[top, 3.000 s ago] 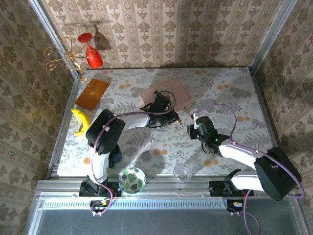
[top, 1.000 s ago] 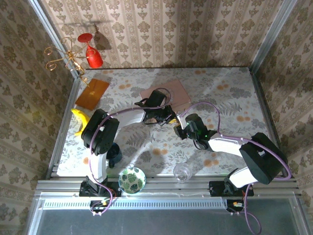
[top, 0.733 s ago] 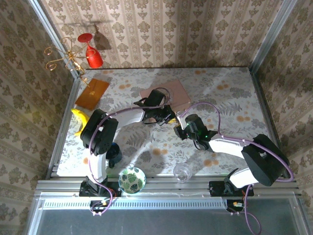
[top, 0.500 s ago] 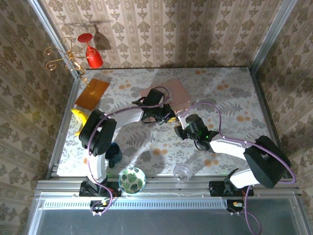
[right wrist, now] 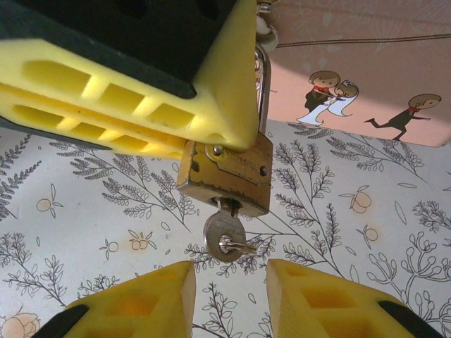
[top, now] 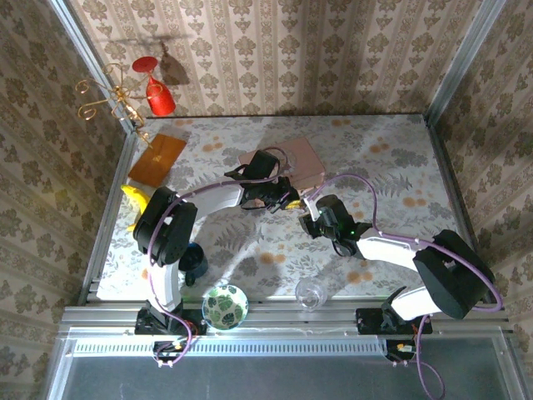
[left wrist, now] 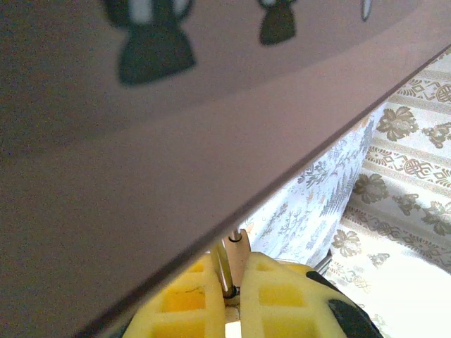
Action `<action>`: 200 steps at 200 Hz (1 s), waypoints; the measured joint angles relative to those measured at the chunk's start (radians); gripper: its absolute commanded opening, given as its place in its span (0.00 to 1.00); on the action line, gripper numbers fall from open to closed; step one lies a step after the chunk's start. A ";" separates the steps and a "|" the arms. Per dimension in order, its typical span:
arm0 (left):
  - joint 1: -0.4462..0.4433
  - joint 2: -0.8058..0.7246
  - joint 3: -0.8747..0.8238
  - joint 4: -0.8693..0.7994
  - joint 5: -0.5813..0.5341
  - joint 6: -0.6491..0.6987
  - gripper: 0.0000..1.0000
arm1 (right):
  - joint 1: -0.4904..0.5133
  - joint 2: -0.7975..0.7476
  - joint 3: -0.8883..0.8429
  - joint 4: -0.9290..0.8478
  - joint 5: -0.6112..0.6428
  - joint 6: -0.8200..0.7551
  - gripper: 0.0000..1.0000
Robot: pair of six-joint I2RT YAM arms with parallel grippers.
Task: Unlock the padlock with the key
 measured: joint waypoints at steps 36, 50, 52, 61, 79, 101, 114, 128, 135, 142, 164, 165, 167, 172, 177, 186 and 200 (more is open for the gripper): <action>0.000 0.000 0.000 0.000 0.003 -0.003 0.00 | 0.003 0.007 0.002 0.000 0.000 -0.004 0.31; 0.000 0.000 0.000 0.001 0.003 -0.004 0.00 | 0.004 0.010 0.007 0.000 0.000 -0.007 0.31; 0.000 0.000 0.000 0.001 0.003 -0.004 0.00 | 0.004 0.011 0.007 0.000 0.000 -0.007 0.30; 0.000 0.000 0.000 0.001 0.003 -0.004 0.00 | 0.005 0.011 0.010 0.000 0.000 -0.008 0.30; 0.000 0.000 0.000 0.002 0.003 -0.007 0.00 | 0.006 0.013 0.017 0.001 0.000 -0.009 0.30; 0.000 0.000 -0.001 0.011 0.005 -0.011 0.00 | 0.007 0.017 0.028 0.000 0.000 -0.013 0.27; 0.000 0.000 -0.001 0.018 0.007 -0.015 0.00 | 0.007 0.024 0.036 0.000 0.000 -0.019 0.22; 0.000 0.000 -0.003 0.021 0.008 -0.019 0.00 | 0.006 0.030 0.043 0.000 0.005 -0.025 0.17; 0.000 0.000 -0.004 0.023 0.008 -0.021 0.00 | 0.006 0.032 0.046 0.000 0.008 -0.026 0.14; 0.000 0.000 -0.006 0.023 0.008 -0.022 0.00 | 0.006 0.032 0.046 -0.001 0.011 -0.026 0.11; 0.000 0.000 -0.009 0.026 0.007 -0.023 0.00 | 0.006 0.032 0.046 -0.011 0.019 -0.025 0.03; 0.000 0.000 -0.009 0.026 0.007 -0.023 0.00 | 0.006 0.032 0.047 -0.011 0.019 -0.026 0.03; 0.000 0.000 -0.009 0.027 0.006 -0.024 0.00 | 0.006 0.032 0.047 -0.011 0.019 -0.026 0.02; 0.000 0.000 -0.009 0.027 0.006 -0.025 0.00 | 0.006 0.032 0.047 -0.011 0.019 -0.026 0.01; 0.000 0.000 -0.009 0.027 0.006 -0.026 0.00 | 0.006 0.032 0.047 -0.012 0.019 -0.026 0.00; 0.000 0.000 -0.010 0.029 0.006 -0.026 0.00 | 0.006 0.032 0.048 -0.014 0.018 -0.023 0.00; 0.000 0.000 -0.013 0.032 0.006 -0.026 0.00 | 0.001 0.032 0.048 -0.018 0.008 -0.016 0.00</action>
